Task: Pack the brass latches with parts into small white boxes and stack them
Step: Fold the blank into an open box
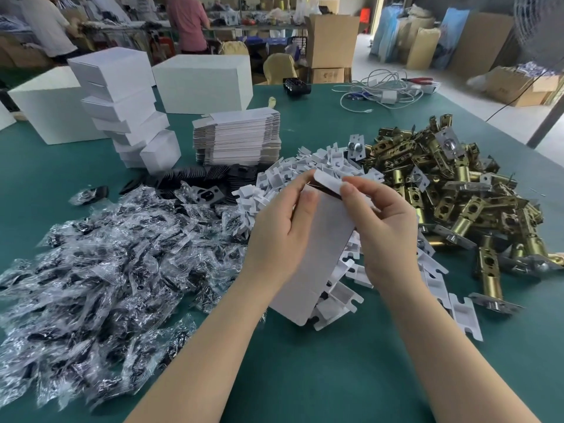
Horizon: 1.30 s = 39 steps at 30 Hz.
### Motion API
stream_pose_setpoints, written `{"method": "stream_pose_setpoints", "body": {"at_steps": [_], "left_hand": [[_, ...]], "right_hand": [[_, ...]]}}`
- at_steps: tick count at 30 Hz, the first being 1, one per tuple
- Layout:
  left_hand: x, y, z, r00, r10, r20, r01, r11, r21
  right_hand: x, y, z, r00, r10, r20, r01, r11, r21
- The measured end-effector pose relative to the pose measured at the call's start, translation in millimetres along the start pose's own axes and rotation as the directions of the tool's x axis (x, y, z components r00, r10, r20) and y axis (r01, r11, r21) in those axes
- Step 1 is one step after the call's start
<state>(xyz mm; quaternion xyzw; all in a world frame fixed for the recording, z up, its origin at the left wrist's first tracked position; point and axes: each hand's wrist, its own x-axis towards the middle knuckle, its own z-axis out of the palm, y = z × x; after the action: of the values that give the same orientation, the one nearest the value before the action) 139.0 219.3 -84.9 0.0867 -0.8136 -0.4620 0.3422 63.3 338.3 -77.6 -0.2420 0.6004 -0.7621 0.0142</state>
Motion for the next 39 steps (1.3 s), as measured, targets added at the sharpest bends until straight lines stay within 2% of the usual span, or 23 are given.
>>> {"method": "stream_pose_setpoints", "body": {"at_steps": [3, 5, 9, 16, 23, 26, 31, 39], "left_hand": [[0, 2, -2, 0.993, 0.105, -0.047, -0.105, 0.994, 0.001], [0, 1, -2, 0.986, 0.152, -0.073, -0.153, 0.988, -0.004], [-1, 0, -2, 0.987, 0.121, -0.109, -0.128, 0.990, -0.058], [-1, 9, -3, 0.988, 0.095, -0.121, -0.111, 0.985, -0.132], [-2, 13, -1, 0.988, 0.093, -0.124, -0.117, 0.973, -0.198], [-1, 11, 0, 0.986, 0.090, -0.139, -0.123, 0.959, -0.256], [0, 12, -2, 0.979, 0.064, -0.191, -0.131, 0.924, -0.360], [1, 7, 0, 0.989, -0.016, -0.144, -0.052, 0.888, -0.457]], "right_hand": [[0, -3, 0, 1.000, 0.005, -0.023, -0.003, 0.996, 0.092], [1, -5, -1, 1.000, -0.012, -0.013, 0.013, 0.996, 0.089], [0, -7, -1, 0.997, -0.059, 0.048, 0.056, 0.997, 0.050], [-4, -11, -2, 0.987, -0.146, 0.072, 0.147, 0.989, -0.012], [-7, -13, 0, 0.944, -0.303, 0.129, 0.318, 0.939, -0.126], [-7, -9, 1, 0.959, -0.258, 0.118, 0.270, 0.959, -0.093], [-9, -5, 6, 0.978, -0.140, 0.154, 0.126, 0.987, 0.098], [-8, -1, 6, 0.984, -0.105, 0.141, 0.091, 0.990, 0.104]]}}
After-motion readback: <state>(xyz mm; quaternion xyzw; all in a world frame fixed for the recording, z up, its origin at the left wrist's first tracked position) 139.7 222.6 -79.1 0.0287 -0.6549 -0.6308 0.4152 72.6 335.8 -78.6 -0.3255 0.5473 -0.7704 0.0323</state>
